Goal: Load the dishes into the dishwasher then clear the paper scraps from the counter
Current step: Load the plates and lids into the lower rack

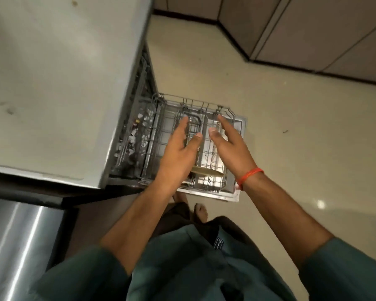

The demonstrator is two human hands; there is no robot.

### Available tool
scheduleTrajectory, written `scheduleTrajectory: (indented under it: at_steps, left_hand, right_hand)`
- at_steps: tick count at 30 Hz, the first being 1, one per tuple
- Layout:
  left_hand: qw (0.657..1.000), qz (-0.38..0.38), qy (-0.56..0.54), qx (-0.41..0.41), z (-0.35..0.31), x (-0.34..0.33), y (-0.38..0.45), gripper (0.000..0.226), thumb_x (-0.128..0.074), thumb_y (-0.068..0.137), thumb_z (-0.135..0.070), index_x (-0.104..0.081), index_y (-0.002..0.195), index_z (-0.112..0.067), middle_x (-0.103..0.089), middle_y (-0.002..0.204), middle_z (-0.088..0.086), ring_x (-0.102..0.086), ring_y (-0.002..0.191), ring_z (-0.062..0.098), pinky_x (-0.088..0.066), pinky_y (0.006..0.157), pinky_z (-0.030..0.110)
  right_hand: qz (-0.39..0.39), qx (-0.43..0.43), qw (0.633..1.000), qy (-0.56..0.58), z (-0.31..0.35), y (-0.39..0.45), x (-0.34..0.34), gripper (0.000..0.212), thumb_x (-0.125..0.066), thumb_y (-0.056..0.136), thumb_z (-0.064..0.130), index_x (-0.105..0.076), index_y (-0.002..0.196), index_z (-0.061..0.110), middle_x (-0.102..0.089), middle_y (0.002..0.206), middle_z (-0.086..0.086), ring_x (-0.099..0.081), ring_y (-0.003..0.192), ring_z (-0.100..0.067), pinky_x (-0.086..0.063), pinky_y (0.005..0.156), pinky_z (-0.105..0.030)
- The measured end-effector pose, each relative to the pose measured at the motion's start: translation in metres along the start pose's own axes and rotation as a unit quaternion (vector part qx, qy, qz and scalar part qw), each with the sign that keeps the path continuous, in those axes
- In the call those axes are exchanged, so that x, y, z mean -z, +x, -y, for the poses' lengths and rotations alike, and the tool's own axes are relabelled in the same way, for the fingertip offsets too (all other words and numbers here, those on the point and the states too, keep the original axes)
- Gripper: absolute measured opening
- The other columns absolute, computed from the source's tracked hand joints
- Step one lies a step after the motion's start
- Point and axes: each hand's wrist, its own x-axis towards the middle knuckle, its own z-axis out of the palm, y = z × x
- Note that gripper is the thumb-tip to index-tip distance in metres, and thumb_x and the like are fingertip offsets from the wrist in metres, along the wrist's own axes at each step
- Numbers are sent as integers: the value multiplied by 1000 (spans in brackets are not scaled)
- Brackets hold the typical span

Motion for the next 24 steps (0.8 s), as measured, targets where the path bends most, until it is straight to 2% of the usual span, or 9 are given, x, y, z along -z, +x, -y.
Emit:
scheduleTrajectory:
  at_steps: [4,6,11,14,18,21,22,24]
  left_hand:
    - [998,-51,-25,-23,-20,8,-43,65,-55,105,-36,-23,161,-35,-27,166,-10,-31,150,6,-29,124,39]
    - [996,-73,-40,-32,-26,10,-63,64,-54,105,-36,-24,161,-36,-26,166,-11,-31,149,6,-29,123,36]
    - [986,-153,-44,-48,-28,29,-112,61,-56,103,-42,-30,158,-42,-34,161,-15,-41,142,4,-35,121,40]
    - [973,-213,-58,-62,-31,51,-143,61,-56,101,-47,-31,156,-46,-37,158,-16,-44,140,5,-39,118,41]
    - [954,-280,-82,-72,-30,81,-179,56,-55,103,-44,-32,154,-50,-37,157,-16,-43,139,2,-43,110,29]
    - [938,-320,-101,-87,-24,105,-202,55,-55,103,-41,-33,154,-49,-39,156,-17,-43,138,0,-46,86,9]
    - [934,-328,-106,-91,-25,112,-207,55,-55,104,-40,-33,154,-48,-39,155,-17,-43,137,-1,-46,87,10]
    - [921,-356,-118,-103,-21,130,-221,55,-56,103,-40,-34,153,-49,-40,155,-18,-44,136,-3,-46,105,25]
  right_hand:
    - [33,40,999,6,24,-25,2,56,-53,102,44,-35,155,36,-31,162,12,-29,147,-5,-27,119,-29]
    - [43,62,997,11,35,-37,3,55,-54,102,43,-37,154,36,-31,162,12,-29,147,-4,-27,118,-27]
    - [106,119,987,28,62,-69,-15,54,-56,102,41,-39,152,38,-34,160,14,-30,142,2,-28,120,-29]
    - [158,155,975,28,81,-89,-38,54,-57,101,41,-40,152,37,-36,159,13,-34,144,-2,-30,119,-28]
    - [225,201,953,17,108,-113,-73,52,-58,100,43,-42,149,42,-36,159,15,-32,142,1,-32,115,-27]
    - [265,228,937,5,127,-131,-103,51,-57,101,41,-42,149,43,-36,159,16,-30,139,5,-31,117,-30]
    - [271,234,934,3,132,-135,-111,51,-57,101,41,-42,149,42,-36,158,16,-30,140,5,-31,119,-31]
    - [284,250,926,-8,141,-147,-133,50,-56,101,42,-42,149,42,-37,158,17,-31,142,3,-31,120,-34]
